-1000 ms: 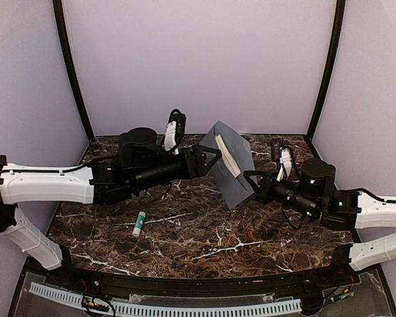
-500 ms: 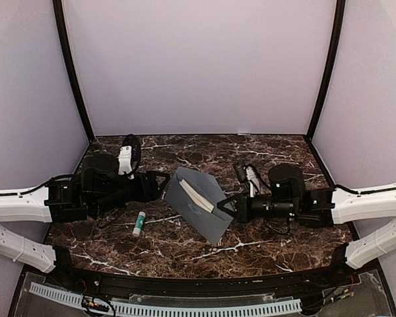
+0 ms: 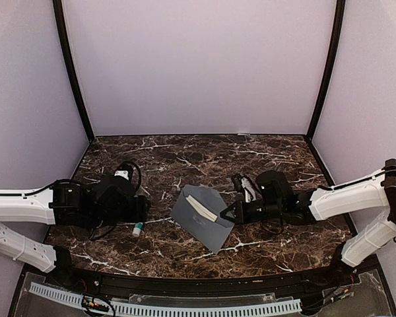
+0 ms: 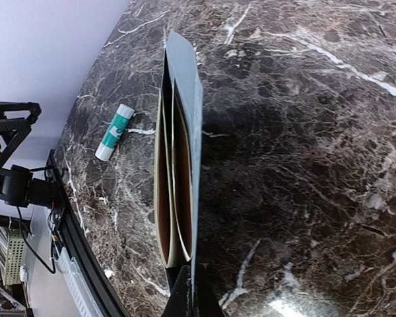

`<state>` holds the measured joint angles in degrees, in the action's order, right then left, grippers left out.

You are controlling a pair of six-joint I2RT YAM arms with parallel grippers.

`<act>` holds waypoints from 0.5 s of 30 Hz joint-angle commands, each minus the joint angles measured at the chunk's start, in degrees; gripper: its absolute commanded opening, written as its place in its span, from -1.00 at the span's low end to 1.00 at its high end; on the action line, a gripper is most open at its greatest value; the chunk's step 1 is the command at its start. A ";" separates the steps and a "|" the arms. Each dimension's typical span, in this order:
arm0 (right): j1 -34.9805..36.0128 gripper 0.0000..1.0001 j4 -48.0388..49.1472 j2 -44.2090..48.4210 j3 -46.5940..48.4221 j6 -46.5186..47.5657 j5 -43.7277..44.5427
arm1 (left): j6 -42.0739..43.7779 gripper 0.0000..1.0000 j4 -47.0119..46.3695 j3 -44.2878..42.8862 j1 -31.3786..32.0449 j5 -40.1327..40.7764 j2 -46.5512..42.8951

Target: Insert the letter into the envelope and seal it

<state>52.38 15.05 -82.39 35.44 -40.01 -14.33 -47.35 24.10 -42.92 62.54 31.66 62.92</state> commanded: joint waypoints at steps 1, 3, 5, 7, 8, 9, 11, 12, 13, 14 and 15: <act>-1.62 -1.00 2.32 -0.63 -2.13 -0.72 3.77 | -3.47 0.40 6.53 1.10 0.89 1.29 0.02; -1.96 -0.94 1.26 -0.93 -2.65 -0.71 6.05 | -4.08 0.41 6.88 2.50 1.17 0.27 -0.02; -2.03 -0.77 0.04 -1.19 -2.95 -0.44 7.91 | -4.14 0.41 6.08 4.21 1.58 -0.96 -0.52; -2.10 -0.63 -1.16 -1.38 -2.95 0.01 9.08 | -4.15 0.41 4.92 5.91 1.80 -2.25 -1.13; -2.11 -0.56 -1.83 -1.38 -2.86 0.24 9.80 | -4.15 0.40 4.32 6.35 1.84 -2.99 -1.26; -2.11 -0.49 -2.42 -1.18 -2.80 0.49 10.48 | -4.26 0.40 4.26 6.90 1.98 -3.18 -1.42; -2.19 -0.36 -3.32 -0.47 -2.86 0.98 11.41 | -4.94 0.38 4.78 7.38 2.18 -3.75 -1.41; -2.27 -0.28 -3.73 0.11 -2.95 1.17 11.90 | -5.25 0.37 5.45 7.48 2.29 -4.07 -1.36; -2.28 -0.18 -4.22 0.74 -3.00 1.35 12.46 | -5.81 0.37 5.70 7.60 2.53 -4.24 -1.25; -2.36 -0.06 -4.88 1.39 -2.95 1.53 13.13 | -6.08 0.35 6.07 7.68 2.73 -4.55 -1.23; -2.45 0.02 -5.69 1.98 -2.78 1.85 13.78 | -6.39 0.35 6.15 7.85 3.10 -4.74 -1.15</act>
<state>50.46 11.49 -83.11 32.97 -39.27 -4.51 -51.81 28.14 -36.07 64.64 28.29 62.83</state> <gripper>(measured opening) 0.443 0.680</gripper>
